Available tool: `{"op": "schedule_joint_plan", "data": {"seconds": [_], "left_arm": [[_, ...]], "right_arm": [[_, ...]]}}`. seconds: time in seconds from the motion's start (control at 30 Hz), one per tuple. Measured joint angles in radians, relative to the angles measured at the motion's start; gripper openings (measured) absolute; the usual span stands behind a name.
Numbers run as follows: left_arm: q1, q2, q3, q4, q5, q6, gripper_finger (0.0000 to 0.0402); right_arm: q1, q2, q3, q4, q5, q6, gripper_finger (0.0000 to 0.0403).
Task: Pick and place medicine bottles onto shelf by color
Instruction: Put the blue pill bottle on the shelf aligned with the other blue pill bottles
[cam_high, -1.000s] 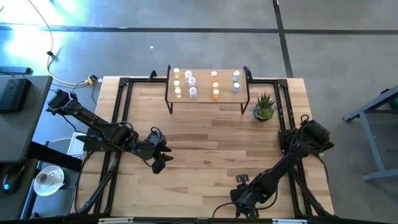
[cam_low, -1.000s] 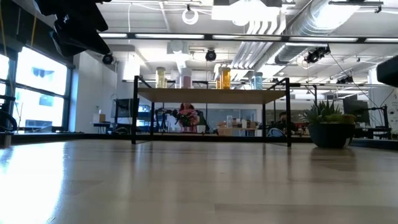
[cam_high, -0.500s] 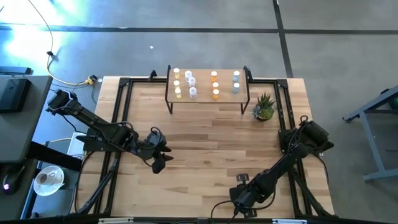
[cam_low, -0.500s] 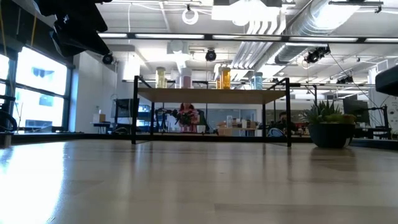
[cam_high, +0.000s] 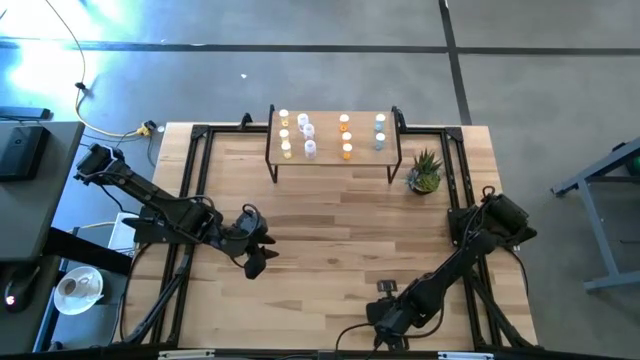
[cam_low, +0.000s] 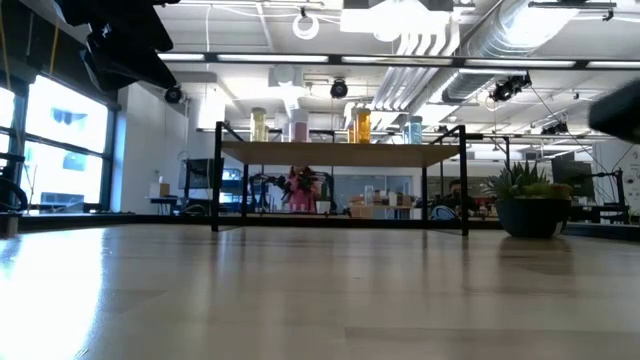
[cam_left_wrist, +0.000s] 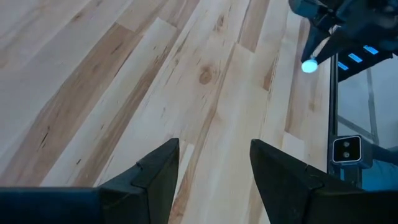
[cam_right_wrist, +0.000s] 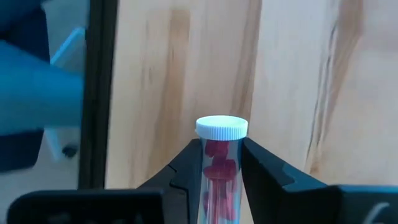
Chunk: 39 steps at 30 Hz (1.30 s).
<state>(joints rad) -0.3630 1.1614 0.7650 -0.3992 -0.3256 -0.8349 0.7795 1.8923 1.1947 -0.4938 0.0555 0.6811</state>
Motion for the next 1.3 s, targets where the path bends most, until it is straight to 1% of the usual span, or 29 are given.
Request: {"op": "schedule_joint_plan", "data": {"seconds": [0.07,0.17,0.37,0.5,0.63,0.83,1.07,1.17,1.3], "left_arm": [[0.0,0.0,0.0,0.0,0.0,0.003,0.0188],[0.0,0.0,0.0,0.0,-0.002,0.034,0.0188],[0.0,0.0,0.0,0.002,-0.048,0.08,0.0188],[0.0,0.0,0.0,0.003,-0.063,0.08,0.0188],[0.0,0.0,0.0,0.003,-0.064,0.08,0.0188],[0.0,0.0,0.0,0.011,-0.066,0.154,0.0188],[0.0,0.0,0.0,0.014,-0.138,0.246,0.0188],[0.0,0.0,0.0,0.019,-0.18,0.289,0.0188],[0.0,0.0,0.0,0.049,-0.224,0.368,0.0188]], "right_arm": [[0.0,0.0,0.022,0.001,0.044,-0.005,0.0082],[0.0,0.0,0.061,-0.003,0.14,-0.01,0.0082],[0.0,-0.002,0.147,-0.044,0.378,-0.047,0.0081],[-0.001,-0.002,0.218,-0.124,0.528,-0.076,0.0081],[0.0,-0.002,0.296,-0.214,0.656,-0.115,0.0081],[-0.001,-0.002,0.391,-0.375,0.833,-0.125,0.0081],[-0.001,-0.002,0.462,-0.611,1.009,-0.019,0.0081],[-0.001,-0.002,0.489,-0.74,1.084,0.072,0.0081],[-0.001,-0.002,0.514,-0.922,1.19,0.24,0.0081]]}}
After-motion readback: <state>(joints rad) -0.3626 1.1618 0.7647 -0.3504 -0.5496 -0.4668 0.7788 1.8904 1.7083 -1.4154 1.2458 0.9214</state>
